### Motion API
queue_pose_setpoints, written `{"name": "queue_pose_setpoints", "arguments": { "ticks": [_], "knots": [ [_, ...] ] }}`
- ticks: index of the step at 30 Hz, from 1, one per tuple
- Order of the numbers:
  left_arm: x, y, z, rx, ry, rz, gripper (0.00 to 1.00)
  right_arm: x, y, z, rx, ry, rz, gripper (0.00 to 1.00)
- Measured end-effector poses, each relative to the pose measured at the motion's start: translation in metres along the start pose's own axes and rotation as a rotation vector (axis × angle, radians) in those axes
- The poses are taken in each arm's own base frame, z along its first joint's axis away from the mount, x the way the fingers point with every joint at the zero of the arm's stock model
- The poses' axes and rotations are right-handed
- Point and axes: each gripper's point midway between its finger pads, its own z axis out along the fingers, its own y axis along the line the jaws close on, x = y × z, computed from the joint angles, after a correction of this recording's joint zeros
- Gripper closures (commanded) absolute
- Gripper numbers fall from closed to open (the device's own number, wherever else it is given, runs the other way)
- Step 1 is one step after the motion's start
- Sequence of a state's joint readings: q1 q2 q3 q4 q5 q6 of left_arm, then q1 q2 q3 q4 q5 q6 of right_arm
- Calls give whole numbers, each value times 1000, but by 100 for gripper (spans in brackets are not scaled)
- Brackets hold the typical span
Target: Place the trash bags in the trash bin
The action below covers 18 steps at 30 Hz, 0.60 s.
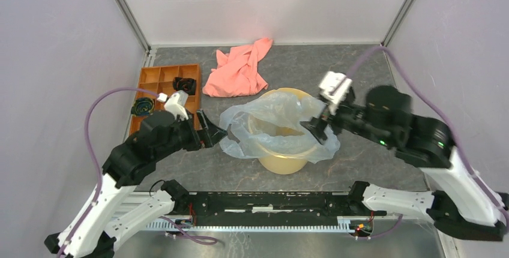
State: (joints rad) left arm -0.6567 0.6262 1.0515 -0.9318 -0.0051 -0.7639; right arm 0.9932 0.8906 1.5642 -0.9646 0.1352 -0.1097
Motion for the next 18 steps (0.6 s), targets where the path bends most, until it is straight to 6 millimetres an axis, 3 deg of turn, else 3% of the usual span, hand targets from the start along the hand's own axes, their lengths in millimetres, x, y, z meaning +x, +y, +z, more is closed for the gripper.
{"name": "queue_pose_setpoints", "arguments": {
  "ticks": [3,6,12,18],
  "knots": [
    [2,1,17,-21,34,23,0,5,7,39,-42,93,-80,2],
    [5,3,29,-30,54,34,0,12,13,60,-72,141,-124,2],
    [6,6,47,-58,72,44,9,30,14,78,-59,197,-198,2],
    [4,11,62,-102,76,46,29,75,8,87,20,336,-240,9]
  ]
}}
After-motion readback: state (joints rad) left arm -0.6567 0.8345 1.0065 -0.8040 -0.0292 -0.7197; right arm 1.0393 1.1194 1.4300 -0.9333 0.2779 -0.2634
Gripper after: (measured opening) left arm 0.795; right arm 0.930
